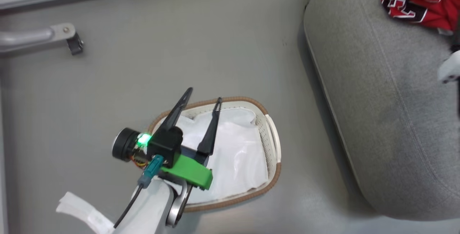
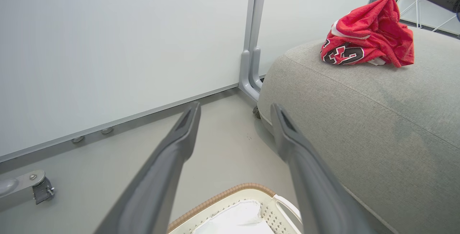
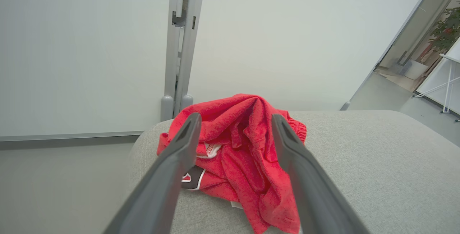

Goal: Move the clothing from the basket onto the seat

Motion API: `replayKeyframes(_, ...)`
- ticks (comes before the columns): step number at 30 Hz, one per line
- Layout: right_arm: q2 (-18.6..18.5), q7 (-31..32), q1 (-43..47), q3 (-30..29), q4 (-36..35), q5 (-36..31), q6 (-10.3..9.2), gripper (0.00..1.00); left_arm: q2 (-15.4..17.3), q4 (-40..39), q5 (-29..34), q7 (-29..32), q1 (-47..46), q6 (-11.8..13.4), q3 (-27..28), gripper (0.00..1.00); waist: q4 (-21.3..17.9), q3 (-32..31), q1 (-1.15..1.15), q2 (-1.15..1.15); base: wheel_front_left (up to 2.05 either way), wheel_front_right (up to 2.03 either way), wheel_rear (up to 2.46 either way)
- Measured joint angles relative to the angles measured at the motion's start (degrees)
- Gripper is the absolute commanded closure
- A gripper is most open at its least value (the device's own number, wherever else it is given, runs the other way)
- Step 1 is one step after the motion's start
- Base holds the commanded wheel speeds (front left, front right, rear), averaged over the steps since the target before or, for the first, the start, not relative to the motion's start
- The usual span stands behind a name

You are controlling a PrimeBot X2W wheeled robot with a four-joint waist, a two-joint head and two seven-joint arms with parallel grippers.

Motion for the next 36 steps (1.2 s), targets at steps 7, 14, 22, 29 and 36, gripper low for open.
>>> replayKeyframes(7,6.6,-0.1,6.7,4.8,-3.6,-0.6,0.00,0.00,-0.7,-0.5,-0.2,0.0,6.0,0.8,6.7,0.00,1.5,-6.1,0.00,0.00,0.00,0.00,0.00)
replayKeyframes(14,12.1,-0.1,16.3,8.7,-8.7,1.4,0.00,0.00,-1.5,-1.5,-0.7,0.0,12.8,1.4,13.6,0.00,3.8,-11.6,0.00,0.00,0.00,0.00,0.00)
replayKeyframes(22,14.8,-0.1,27.6,11.0,-14.8,3.0,0.00,0.00,-2.2,-1.6,-0.9,0.0,19.5,1.8,19.1,0.00,6.6,-16.7,0.00,0.00,0.00,0.00,0.00)
replayKeyframes(29,14.9,-0.1,35.2,14.2,-19.7,7.9,0.00,0.00,-2.9,-2.3,-1.1,0.0,23.1,1.8,22.5,0.00,8.5,-19.7,0.00,0.00,0.00,0.00,0.00)
replayKeyframes(36,14.9,-0.1,39.5,16.0,-21.1,9.7,0.00,0.00,-3.1,-3.8,-0.7,0.0,25.9,1.4,23.8,0.00,8.8,-21.0,0.00,0.00,0.00,0.00,0.00)
